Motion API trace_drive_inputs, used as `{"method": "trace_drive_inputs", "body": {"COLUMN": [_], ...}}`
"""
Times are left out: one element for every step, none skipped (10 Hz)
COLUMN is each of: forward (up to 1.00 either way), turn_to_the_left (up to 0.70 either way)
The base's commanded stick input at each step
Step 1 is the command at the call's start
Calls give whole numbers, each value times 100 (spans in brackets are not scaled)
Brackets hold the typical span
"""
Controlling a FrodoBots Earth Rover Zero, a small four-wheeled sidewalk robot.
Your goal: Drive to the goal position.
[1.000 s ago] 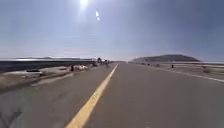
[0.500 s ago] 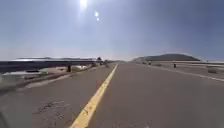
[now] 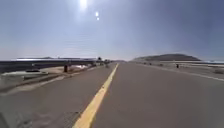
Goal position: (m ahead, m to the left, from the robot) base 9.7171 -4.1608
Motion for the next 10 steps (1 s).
{"method": "trace_drive_inputs", "body": {"forward": [85, 85, 85, 85, 85, 85, 85, 85, 85, 85], "turn_to_the_left": [0, 0, 0, 0, 0, 0, 0, 0, 0, 0]}}
